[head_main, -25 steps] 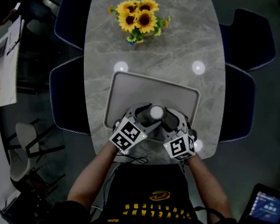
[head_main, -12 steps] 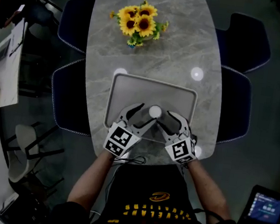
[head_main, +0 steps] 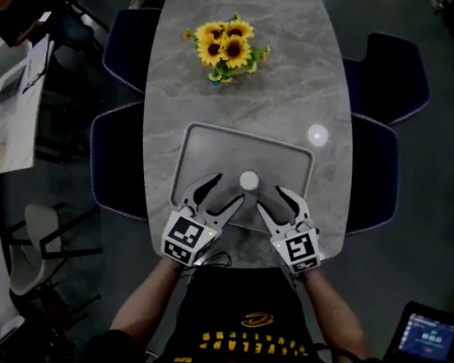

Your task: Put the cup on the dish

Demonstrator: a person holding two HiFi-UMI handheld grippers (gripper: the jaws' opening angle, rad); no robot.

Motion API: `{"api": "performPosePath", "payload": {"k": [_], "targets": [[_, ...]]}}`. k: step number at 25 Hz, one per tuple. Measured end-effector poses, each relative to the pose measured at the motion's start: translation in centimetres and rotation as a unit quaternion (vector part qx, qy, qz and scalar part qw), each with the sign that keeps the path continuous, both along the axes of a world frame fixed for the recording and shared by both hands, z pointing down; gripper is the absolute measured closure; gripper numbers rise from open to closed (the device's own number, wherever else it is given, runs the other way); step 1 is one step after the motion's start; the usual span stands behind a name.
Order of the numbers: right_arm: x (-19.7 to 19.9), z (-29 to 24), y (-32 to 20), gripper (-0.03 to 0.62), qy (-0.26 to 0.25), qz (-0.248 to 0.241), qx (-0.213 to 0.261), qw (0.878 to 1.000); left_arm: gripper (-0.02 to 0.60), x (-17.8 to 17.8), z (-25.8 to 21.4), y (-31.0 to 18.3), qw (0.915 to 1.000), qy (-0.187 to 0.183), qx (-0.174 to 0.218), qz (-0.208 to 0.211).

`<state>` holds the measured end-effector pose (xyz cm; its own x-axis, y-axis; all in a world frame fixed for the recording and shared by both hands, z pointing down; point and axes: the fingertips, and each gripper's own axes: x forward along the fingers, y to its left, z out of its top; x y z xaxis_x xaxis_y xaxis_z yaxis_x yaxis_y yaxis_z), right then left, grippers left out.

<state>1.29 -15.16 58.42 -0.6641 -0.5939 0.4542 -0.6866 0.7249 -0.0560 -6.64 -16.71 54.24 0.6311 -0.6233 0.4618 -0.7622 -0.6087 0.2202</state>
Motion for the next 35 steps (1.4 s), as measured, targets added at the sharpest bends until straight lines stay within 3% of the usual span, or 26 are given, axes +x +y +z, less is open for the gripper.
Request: {"api": "performPosePath", "payload": {"k": [11,21,22,23,26,29,35], "targets": [[1.9,-5.3,1.7,0.37,-0.061,0.036,0.007,0.997,0.302,2.2,-5.1,4.1,0.9993,0.029,0.025,-0.002],[2.5,-10.7,3.7,0.377,-0.129,0.028,0.026,0.991,0.302,6.2,-8.5,7.7,0.9978,0.05,0.04,0.017],[2.8,-11.1,4.0,0.467,-0.137,0.032,0.029,0.99,0.302,6.6,-8.8,7.9,0.9976,0.052,0.042,0.02],[3.1,-11.5,4.1,0.516,-0.145,0.036,0.032,0.988,0.302,6.9,-9.0,8.1,0.9973,0.054,0.044,0.023],[4.0,-13.0,5.0,0.586,-0.165,0.042,0.039,0.985,0.302,7.9,-10.2,8.8,0.9956,0.084,0.037,0.02],[5.2,-14.8,6.5,0.586,-0.17,0.041,0.049,0.983,0.303,9.5,-12.2,9.7,0.9912,0.13,0.019,0.014],[7.9,-15.9,7.5,0.586,-0.169,0.068,0.073,0.981,0.302,12.4,-13.0,9.8,0.99,0.137,0.017,0.031]]}}
